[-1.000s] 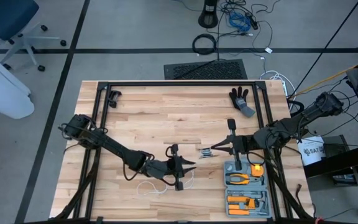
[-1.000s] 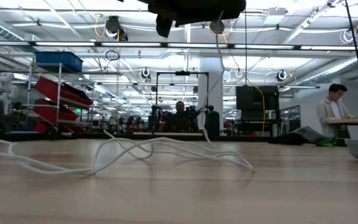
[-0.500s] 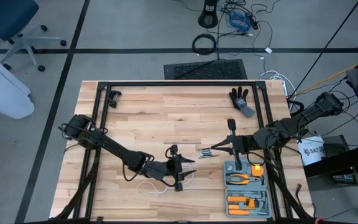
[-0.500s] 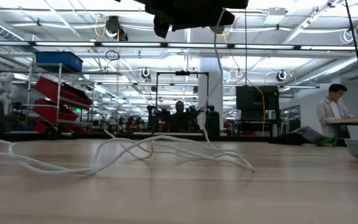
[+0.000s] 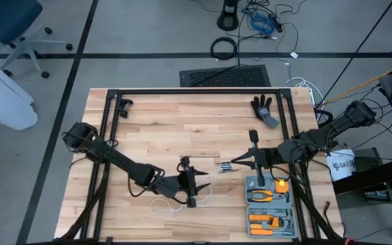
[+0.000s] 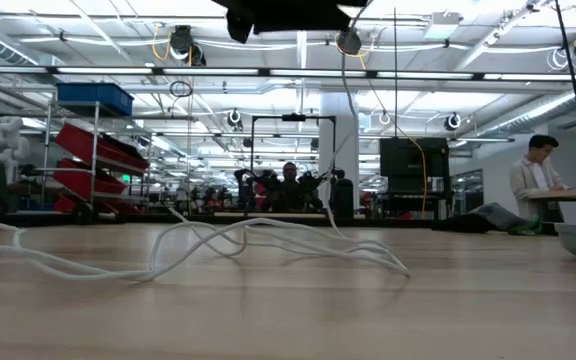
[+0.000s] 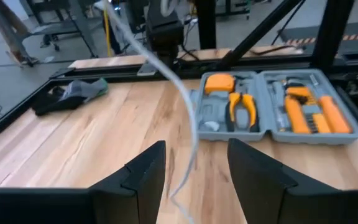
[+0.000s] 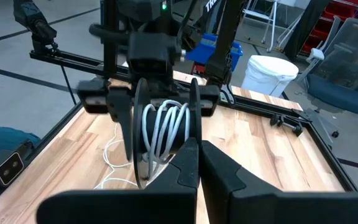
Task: Coil cords
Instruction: Uncoil the white cable wire from the spool
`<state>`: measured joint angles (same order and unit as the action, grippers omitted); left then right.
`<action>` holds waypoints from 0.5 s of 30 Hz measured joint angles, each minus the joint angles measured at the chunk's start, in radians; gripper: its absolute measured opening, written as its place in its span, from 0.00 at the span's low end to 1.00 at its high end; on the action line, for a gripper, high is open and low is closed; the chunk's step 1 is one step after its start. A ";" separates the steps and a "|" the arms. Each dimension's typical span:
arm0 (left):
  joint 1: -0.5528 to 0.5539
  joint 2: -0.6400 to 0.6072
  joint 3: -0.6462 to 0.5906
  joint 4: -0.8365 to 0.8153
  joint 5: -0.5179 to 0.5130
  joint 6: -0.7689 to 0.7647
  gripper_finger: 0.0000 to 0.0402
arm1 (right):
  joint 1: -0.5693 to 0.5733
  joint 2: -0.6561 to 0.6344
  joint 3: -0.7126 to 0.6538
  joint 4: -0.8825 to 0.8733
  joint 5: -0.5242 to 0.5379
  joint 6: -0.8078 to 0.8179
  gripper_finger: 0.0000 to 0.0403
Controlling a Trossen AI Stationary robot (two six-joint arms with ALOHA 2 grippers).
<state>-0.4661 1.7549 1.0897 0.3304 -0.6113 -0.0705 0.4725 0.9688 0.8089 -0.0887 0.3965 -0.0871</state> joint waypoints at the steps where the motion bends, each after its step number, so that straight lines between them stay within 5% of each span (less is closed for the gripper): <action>1: -0.001 -0.002 0.000 -0.002 0.000 0.000 0.45 | 0.000 0.000 0.000 0.000 0.000 0.000 0.00; 15: 0.016 -0.002 0.000 0.022 -0.015 -0.055 0.38 | 0.000 0.000 0.000 0.001 0.025 -0.001 0.00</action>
<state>-0.4501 1.7527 1.0897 0.3529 -0.6261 -0.1251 0.4728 0.9689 0.8089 -0.0878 0.4213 -0.0883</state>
